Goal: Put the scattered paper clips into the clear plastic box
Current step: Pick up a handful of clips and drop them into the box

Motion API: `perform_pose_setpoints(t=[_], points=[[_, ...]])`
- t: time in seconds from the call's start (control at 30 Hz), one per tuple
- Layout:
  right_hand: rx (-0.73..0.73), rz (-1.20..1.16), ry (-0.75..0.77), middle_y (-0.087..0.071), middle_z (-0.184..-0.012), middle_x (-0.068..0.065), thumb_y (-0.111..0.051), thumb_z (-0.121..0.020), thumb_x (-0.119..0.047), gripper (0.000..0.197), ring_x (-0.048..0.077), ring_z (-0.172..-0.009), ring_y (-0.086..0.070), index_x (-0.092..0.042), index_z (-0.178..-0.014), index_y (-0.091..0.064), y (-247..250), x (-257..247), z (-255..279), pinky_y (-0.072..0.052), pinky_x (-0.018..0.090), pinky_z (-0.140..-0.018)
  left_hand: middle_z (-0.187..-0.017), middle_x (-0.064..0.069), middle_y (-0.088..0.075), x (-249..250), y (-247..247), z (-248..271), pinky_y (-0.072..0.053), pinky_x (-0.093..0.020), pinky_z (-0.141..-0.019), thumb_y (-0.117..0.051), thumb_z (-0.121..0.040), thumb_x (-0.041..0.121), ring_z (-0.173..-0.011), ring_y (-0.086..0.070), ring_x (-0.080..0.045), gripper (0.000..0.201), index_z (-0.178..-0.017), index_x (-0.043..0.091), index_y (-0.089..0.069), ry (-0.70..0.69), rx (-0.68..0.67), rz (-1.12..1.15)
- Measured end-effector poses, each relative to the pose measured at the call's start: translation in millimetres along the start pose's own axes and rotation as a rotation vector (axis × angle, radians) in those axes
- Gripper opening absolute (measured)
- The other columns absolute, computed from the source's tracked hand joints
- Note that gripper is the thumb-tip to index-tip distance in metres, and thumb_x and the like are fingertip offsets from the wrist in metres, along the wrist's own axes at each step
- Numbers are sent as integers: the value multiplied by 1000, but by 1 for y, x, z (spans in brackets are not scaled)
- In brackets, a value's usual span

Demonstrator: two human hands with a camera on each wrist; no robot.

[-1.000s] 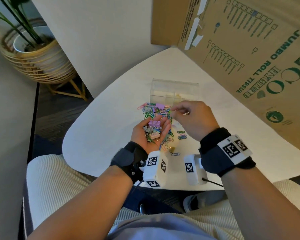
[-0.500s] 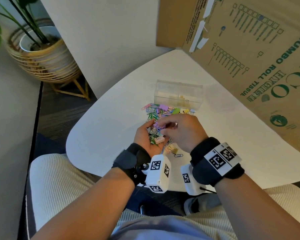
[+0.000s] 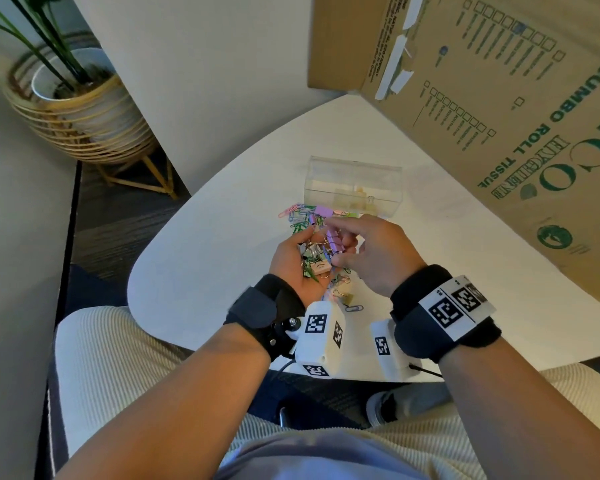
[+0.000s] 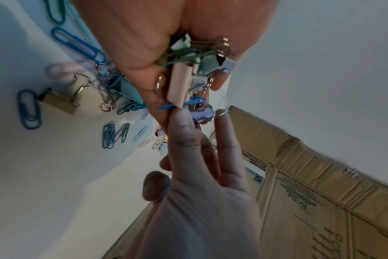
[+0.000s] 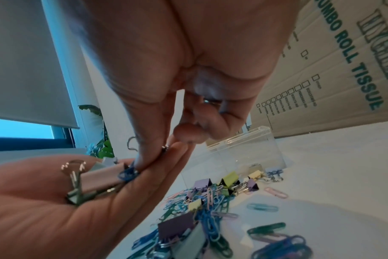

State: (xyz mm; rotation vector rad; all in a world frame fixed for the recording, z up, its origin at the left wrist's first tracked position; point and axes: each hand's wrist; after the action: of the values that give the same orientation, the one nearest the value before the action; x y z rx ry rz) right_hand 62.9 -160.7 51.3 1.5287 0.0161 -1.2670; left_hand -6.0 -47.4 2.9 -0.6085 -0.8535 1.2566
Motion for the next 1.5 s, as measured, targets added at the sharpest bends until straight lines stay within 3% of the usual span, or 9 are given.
perform_pose_setpoints(t=[0.13, 0.33, 0.5, 0.63, 0.8, 1.03, 1.17, 1.3, 1.5], points=[[0, 15, -20, -54, -79, -8, -78, -77, -16, 40, 9, -73, -50, -31, -113, -69, 4, 3, -5, -41, 24, -70, -86, -21, -69, 0, -2, 1, -56, -29, -51, -37, -100, 29, -64, -70, -29, 40, -105, -3, -61, 8, -3, -1], [136, -284, -39, -70, -97, -11, -85, -70, -20, 26, 6, -61, -55, -28, -86, -66, 6, 10, -3, -42, 23, -61, -97, -23, -67, 1, -6, 1, -58, -33, -56, -36, -100, 27, -69, -70, -31, 41, -116, -3, -60, -34, 7, 38], [193, -366, -49, -70, -99, -7, -85, -70, -21, 27, 24, -67, -67, -26, -88, -65, 9, 9, -5, -55, 33, -67, -83, -20, -70, -1, -17, 0, -60, -33, -58, -37, -100, 27, -64, -70, -30, 38, -102, -2, -62, -37, 26, 43], [246, -395, -46, -65, -78, -6, -85, -71, -16, 25, 9, -54, -59, -18, -82, -62, 15, 10, -6, -44, 22, -58, -94, -20, -67, -1, -21, -3, -60, -37, -63, -40, -100, 25, -69, -70, -30, 34, -107, -1, -61, -58, 34, 35], [270, -586, -81, -65, -70, 6, -78, -78, -5, 13, 13, -49, -55, -11, -86, -69, 20, 16, -6, -48, 29, -51, -94, -22, -69, -1, -21, -2, -60, -42, -67, -39, -101, 24, -73, -71, -33, 36, -102, -5, -61, -63, 32, 34], [571, -768, -268, -68, -72, 7, -67, -86, -1, 13, 17, -59, -57, -13, -87, -72, 46, 39, -38, -56, 31, -65, -91, -24, -71, 4, -16, 0, -55, -45, -80, -39, -100, 24, -92, -63, -35, 39, -106, -7, -60, -42, 75, 36], [569, -615, -330, -71, -74, 4, -67, -85, -8, 13, 17, -61, -60, -19, -81, -72, 55, 47, -66, -59, 32, -65, -89, -24, -71, 2, -14, 1, -53, -43, -80, -38, -100, 23, -91, -63, -34, 39, -105, -8, -61, -43, 88, 38], [463, -507, -389, -70, -87, 5, -63, -88, -13, 12, 18, -70, -63, -19, -93, -73, 56, 45, -67, -58, 32, -65, -95, -21, -68, 4, -6, 1, -60, -41, -68, -39, -99, 23, -84, -67, -34, 39, -103, -8, -63, -47, 95, 76], [329, -483, -214, -68, -78, -4, -62, -88, -10, 16, 10, -63, -61, -22, -88, -72, 35, 16, -28, -49, 25, -60, -92, -24, -71, 2, -4, -3, -59, -40, -71, -37, -100, 22, -79, -71, -35, 39, -103, -8, -62, -59, 111, 71]])
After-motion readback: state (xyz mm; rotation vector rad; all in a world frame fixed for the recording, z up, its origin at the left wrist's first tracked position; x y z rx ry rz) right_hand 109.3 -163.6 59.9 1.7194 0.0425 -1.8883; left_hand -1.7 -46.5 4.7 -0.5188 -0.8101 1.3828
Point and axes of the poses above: each hand's wrist, its own z-axis away from the middle knuckle, its own y-axis out of the back of the hand, x = y × z
